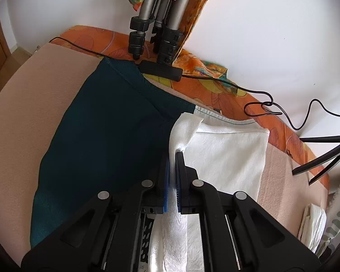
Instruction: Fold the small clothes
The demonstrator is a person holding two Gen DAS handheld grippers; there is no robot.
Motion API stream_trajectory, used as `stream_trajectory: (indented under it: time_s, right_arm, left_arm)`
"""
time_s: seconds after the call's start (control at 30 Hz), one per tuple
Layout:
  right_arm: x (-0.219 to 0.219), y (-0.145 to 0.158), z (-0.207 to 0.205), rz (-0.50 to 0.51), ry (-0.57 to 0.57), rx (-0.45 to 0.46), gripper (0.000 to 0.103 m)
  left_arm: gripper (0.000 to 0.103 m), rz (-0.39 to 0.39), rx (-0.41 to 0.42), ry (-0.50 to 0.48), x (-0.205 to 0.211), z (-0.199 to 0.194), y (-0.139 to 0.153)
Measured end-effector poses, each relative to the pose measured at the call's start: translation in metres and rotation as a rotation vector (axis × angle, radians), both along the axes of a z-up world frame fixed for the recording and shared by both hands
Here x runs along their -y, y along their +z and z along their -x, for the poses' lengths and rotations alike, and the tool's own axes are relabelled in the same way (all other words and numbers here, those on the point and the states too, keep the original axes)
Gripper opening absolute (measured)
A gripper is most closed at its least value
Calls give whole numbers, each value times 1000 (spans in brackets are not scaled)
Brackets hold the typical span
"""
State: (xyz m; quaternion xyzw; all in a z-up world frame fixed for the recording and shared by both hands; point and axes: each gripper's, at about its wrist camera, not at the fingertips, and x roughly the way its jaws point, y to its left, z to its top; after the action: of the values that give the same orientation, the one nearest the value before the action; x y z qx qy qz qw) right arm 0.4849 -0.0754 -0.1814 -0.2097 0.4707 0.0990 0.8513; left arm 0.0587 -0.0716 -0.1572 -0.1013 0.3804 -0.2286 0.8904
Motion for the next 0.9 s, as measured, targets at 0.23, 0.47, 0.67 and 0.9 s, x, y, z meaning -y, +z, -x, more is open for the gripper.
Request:
stream_trajectory:
  time_s: [0.23,0.47,0.67,0.9]
  right_arm:
    - [36,49,46,-108,7,76,53]
    - [135,89,169,-297,-54,70,53]
    - [211,64,287,-421,-151,-6,53]
    - [242,-2,381,-539,-198,-138,53]
  left_arm:
    - [10,4,18,-32,-7,9,21]
    - [36,-73,61,17,-54,21,44]
    - [41,-67,-78,26,-83,-1,30]
    - [41,-2,-110,-111,-36,-16,36]
